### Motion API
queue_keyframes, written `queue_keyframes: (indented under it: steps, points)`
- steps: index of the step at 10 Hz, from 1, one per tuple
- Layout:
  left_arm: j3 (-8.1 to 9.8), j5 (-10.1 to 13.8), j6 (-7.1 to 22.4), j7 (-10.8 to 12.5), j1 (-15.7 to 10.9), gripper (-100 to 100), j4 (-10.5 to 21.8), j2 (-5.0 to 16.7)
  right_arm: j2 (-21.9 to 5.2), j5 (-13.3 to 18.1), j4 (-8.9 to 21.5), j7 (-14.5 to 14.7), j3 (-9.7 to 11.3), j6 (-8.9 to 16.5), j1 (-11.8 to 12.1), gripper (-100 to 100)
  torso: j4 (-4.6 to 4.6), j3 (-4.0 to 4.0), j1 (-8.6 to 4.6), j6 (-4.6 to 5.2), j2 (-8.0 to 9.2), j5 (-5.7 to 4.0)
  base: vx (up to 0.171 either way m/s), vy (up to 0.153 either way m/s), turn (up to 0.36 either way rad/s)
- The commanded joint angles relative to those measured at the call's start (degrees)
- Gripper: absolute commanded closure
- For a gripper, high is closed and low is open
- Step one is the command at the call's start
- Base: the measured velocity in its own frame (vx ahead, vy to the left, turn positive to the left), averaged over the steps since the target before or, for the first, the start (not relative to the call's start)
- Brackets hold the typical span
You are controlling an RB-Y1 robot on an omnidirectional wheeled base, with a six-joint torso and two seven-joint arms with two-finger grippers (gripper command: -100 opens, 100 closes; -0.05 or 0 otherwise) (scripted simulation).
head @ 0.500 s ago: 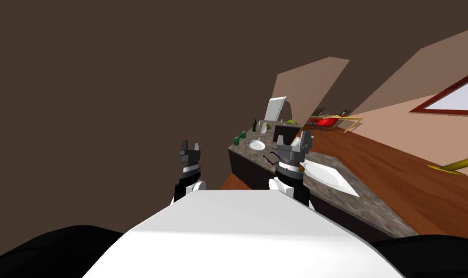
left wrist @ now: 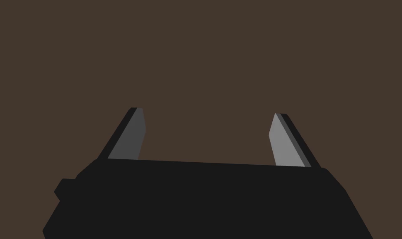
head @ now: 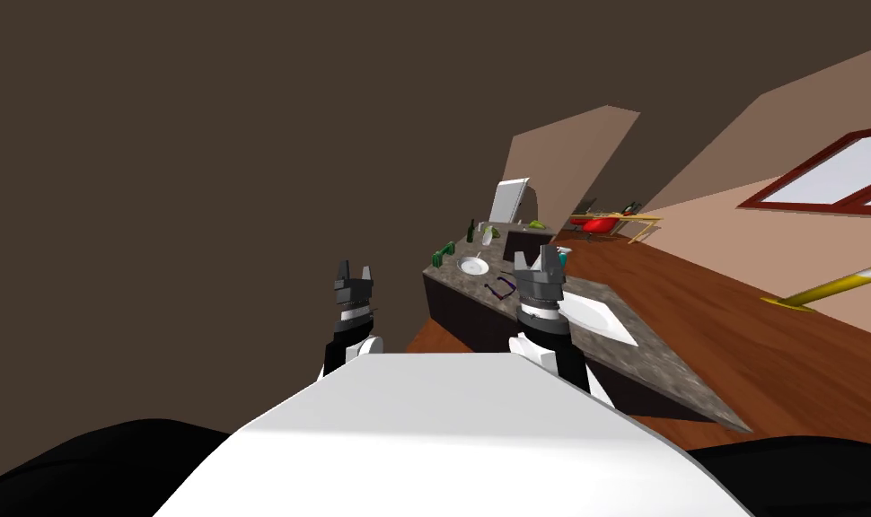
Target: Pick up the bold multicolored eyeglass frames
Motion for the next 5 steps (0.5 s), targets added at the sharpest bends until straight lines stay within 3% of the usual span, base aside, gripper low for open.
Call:
queue_keyframes:
  steps: [1,4,5]
  points:
    - [0.0,0.0,0.0,0.0,0.0,0,0.0,0.0,-1.8,0.4,0.0,0.6,-0.3,0.1,0.2,-100,0.0,0.0,0.0,0.0,0.0,0.0,-0.087,-0.019,-0.014]
    - [0.0,0.0,0.0,0.0,0.0,0,0.0,0.0,-7.3,3.4,-0.3,4.3,-1.6,2.3,0.8,-100,-0.01,-0.02,0.05,0.0,-0.03,0.01,-0.122,-0.026,-0.046]
    - [0.0,0.0,0.0,0.0,0.0,0,0.0,0.0,-8.1,3.4,-0.3,4.3,-1.6,2.3,0.8,-100,0.01,0.03,-0.02,0.0,0.06,0.0,-0.107,-0.031,-0.014]
